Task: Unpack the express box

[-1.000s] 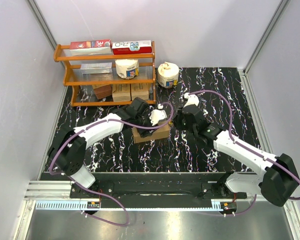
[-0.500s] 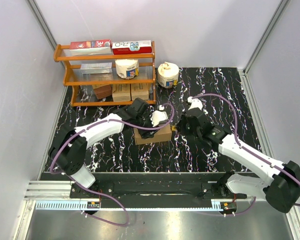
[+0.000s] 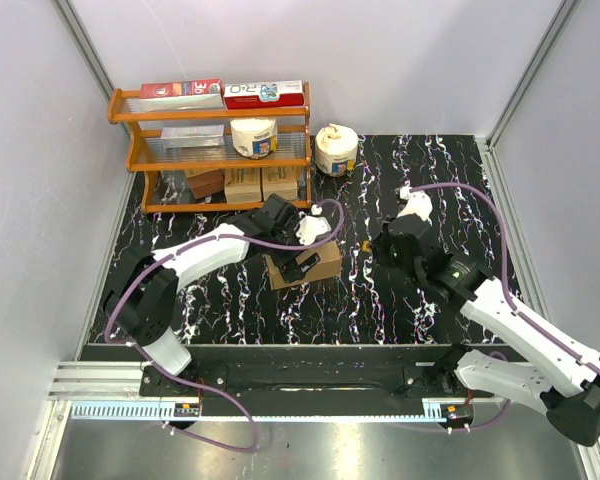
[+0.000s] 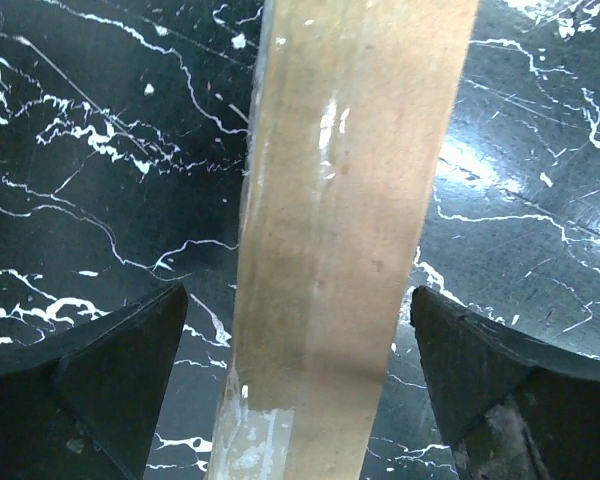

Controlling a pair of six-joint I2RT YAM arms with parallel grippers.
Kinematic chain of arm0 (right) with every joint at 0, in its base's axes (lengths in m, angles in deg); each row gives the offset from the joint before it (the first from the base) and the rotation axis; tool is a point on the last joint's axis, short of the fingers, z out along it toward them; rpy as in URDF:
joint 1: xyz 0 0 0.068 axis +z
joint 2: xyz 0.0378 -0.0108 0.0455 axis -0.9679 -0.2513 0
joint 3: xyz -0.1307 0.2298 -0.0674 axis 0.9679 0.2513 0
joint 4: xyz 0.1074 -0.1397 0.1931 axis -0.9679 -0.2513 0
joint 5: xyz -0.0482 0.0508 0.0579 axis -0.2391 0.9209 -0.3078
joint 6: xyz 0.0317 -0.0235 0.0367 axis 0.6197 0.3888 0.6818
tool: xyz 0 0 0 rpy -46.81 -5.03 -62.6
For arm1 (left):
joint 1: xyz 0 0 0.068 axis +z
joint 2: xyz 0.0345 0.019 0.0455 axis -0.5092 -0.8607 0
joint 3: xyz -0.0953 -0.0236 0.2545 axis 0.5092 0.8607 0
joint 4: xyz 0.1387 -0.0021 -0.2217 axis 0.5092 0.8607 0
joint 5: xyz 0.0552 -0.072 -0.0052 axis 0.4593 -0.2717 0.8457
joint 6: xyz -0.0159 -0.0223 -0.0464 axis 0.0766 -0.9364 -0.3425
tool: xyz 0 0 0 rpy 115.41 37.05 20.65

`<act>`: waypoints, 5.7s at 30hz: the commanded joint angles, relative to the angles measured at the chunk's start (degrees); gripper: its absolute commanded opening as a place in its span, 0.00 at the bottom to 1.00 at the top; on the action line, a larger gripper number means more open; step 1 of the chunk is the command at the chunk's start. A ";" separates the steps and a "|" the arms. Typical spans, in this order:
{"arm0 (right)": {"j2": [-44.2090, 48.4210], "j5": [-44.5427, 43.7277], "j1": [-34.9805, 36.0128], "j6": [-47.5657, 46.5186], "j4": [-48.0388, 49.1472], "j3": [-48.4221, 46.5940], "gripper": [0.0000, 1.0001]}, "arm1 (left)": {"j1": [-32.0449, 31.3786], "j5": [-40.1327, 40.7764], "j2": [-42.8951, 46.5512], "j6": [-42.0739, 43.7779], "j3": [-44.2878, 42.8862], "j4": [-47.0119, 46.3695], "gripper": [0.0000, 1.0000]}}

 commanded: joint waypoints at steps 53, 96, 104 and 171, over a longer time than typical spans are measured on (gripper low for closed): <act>-28.17 38.04 -27.89 -2.76 16.30 -7.62 0.45 | 7.87 -2.14 27.53 -43.81 5.43 -2.28 0.61; -22.56 37.42 -13.19 3.28 14.78 7.19 0.29 | 9.36 1.00 5.02 -48.75 4.19 -8.59 0.18; -25.72 37.23 -13.01 5.85 19.80 5.53 0.32 | 11.12 -5.33 11.53 -53.40 7.81 -13.25 0.64; -16.67 14.91 -6.68 7.78 6.09 6.06 0.61 | 0.93 -6.32 -2.80 -66.62 5.96 -23.56 0.88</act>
